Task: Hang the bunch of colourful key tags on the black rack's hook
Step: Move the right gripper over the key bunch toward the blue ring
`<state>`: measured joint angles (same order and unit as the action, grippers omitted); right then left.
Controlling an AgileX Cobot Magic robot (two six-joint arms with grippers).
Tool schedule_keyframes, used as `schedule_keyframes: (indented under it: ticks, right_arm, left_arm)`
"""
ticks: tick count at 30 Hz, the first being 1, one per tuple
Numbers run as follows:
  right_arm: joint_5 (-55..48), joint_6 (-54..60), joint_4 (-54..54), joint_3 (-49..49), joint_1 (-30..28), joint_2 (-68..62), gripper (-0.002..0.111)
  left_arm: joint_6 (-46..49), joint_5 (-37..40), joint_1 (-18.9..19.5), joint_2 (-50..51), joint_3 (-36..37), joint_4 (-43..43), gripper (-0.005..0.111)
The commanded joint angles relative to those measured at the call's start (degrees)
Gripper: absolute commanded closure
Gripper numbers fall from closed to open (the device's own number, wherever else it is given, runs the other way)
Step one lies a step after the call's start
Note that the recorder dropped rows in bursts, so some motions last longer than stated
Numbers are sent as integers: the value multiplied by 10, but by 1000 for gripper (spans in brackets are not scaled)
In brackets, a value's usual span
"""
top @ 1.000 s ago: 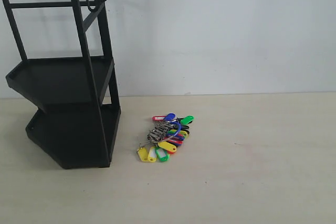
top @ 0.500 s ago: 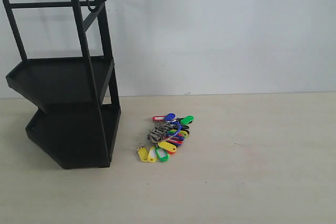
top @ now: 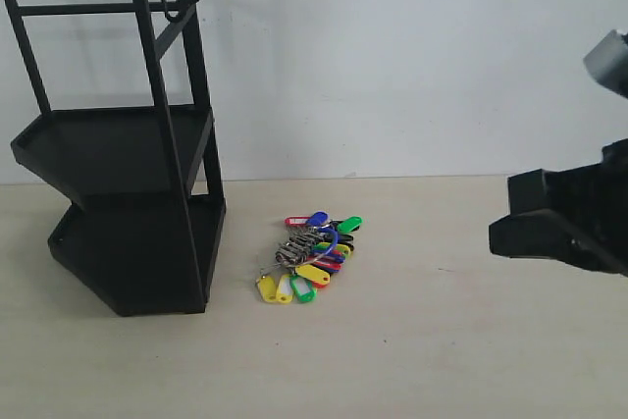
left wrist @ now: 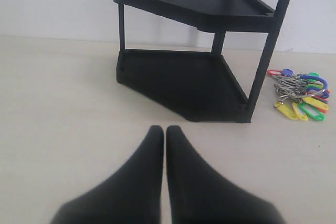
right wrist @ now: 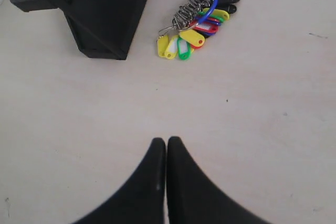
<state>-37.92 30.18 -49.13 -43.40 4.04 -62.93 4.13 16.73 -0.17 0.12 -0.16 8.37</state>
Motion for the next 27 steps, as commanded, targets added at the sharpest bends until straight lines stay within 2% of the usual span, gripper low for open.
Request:
schedule_keyframes:
  ticks: [1, 5, 11, 16, 19, 22, 23, 27]
  right_arm:
    - [8, 33, -35, -30, 0, -65, 108]
    - [28, 33, -37, -65, 12, -128, 108]
    - [146, 40, -44, -111, 74, -240, 108]
    - [149, 33, -46, -184, 92, -357, 107]
    - [151, 21, -46, -228, 92, -412, 92]
    - [154, 7, -46, -265, 92, -457, 64]
    - [150, 2, -46, -276, 92, -470, 58]
    - [125, -28, -51, -331, 92, -519, 60]
  left_arm:
    - [2, -4, 1, -1, 2, -3, 102]
    - [2, -4, 1, -1, 2, -3, 102]
    - [2, -4, 1, -1, 2, -3, 102]
    - [2, -4, 1, -1, 2, -3, 102]
    - [2, -4, 1, -1, 2, -3, 102]
    - [2, -4, 1, -1, 2, -3, 102]
    - [2, -4, 1, -1, 2, -3, 102]
    - [2, -4, 1, -1, 2, -3, 102]
